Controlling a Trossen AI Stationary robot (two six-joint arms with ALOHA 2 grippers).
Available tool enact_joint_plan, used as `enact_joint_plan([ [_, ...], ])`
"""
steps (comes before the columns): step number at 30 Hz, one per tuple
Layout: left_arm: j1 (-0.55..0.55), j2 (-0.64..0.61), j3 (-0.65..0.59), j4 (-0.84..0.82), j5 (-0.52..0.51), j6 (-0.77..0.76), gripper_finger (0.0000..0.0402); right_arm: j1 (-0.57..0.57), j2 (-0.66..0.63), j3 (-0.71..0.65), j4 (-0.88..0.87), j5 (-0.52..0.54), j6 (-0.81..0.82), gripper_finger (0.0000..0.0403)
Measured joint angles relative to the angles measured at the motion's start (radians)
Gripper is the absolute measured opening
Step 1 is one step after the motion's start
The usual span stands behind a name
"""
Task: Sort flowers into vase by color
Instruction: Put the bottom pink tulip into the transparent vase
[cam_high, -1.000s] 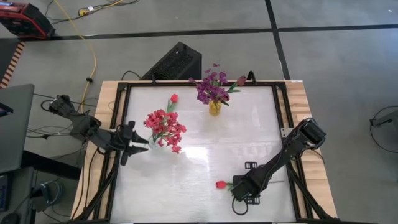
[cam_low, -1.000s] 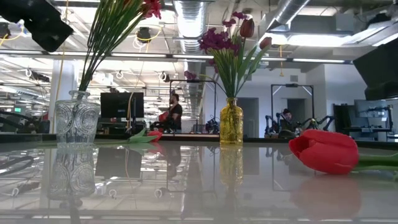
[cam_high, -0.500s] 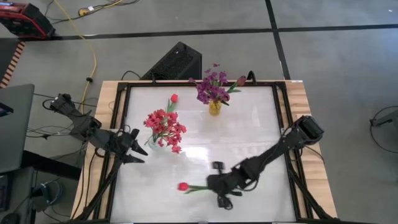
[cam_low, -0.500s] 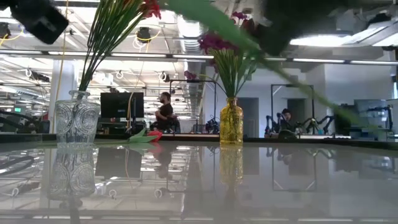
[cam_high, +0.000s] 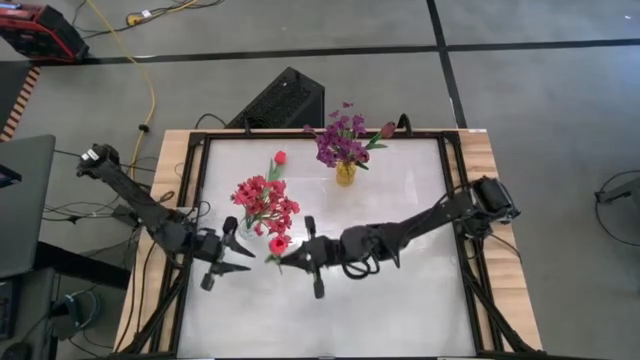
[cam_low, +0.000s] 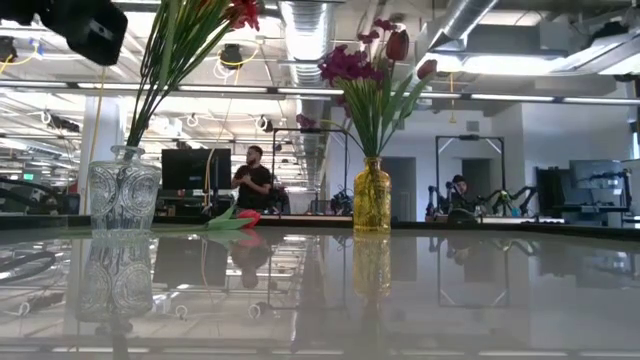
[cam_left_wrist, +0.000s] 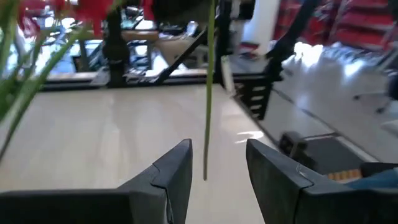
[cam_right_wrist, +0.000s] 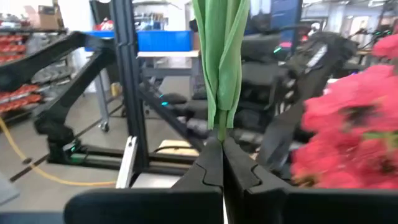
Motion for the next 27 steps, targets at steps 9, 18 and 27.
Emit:
enact_joint_plan([
  [9, 0.017, 0.247, 0.000, 0.311, -0.109, 0.076, 0.0140, -0.003, 0.017, 0.000, 0.040, -0.001, 0.000, 0.0016],
  [18, 0.070, 0.434, 0.017, 0.506, -0.007, 0.086, 0.0140, -0.004, 0.083, 0.002, 0.124, 0.035, -0.036, 0.0016],
  [27, 0.074, 0.487, 0.068, 0.511, -0.022, 0.115, 0.0138, -0.011, 0.083, 0.002, 0.125, 0.054, -0.050, 0.0016],
])
